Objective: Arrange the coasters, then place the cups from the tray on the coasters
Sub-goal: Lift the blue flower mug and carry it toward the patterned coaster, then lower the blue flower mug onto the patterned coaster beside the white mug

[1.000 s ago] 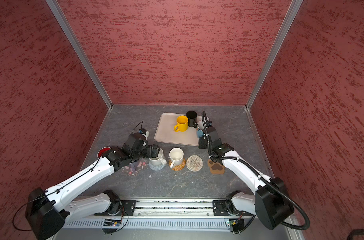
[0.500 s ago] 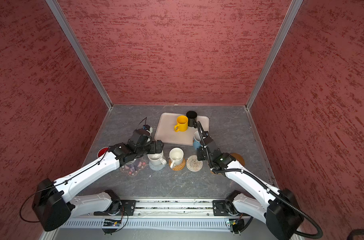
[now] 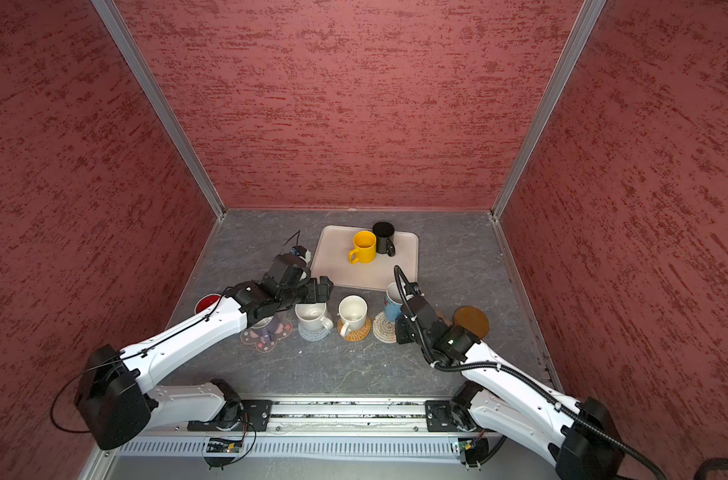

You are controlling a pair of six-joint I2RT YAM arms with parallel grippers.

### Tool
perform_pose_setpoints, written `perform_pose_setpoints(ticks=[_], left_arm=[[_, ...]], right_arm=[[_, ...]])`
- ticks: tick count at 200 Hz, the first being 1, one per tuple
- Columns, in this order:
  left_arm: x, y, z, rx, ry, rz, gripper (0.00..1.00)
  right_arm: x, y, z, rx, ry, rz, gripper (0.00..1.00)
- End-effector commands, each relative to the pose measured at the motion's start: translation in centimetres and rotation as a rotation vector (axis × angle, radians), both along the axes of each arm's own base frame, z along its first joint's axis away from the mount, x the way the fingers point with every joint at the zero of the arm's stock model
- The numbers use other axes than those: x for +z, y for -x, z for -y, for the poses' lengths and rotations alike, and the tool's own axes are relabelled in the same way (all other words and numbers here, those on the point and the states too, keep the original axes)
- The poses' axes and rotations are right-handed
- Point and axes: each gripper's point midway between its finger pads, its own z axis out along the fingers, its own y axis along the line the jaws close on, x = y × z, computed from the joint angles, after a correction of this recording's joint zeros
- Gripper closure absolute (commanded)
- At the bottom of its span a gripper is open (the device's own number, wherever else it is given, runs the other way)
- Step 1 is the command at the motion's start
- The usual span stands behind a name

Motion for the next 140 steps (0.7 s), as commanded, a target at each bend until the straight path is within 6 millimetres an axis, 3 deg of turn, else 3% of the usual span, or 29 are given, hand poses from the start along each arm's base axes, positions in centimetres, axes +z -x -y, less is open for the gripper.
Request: perform_pose_setpoints(ticks=[1,44,140], left_arm=[[1.2,-0.5,0.9,-0.015,0.025,0.028,0.00],[0.9,-0.5,0.9,-0.016,0.021,0.025,0.00],[0.8,-0.5,0.8,-0.016,0.012,0.023,0.00]], right_arm=[[1.0,0.0,-0.8,-0.009,-0.051,0.043,1.00],[0.2,0.8,-1.1,-0.004,-0.046,0.048,1.00],[-0.4,0.4,-1.5,0.021,-0.039,0.115,1.00]])
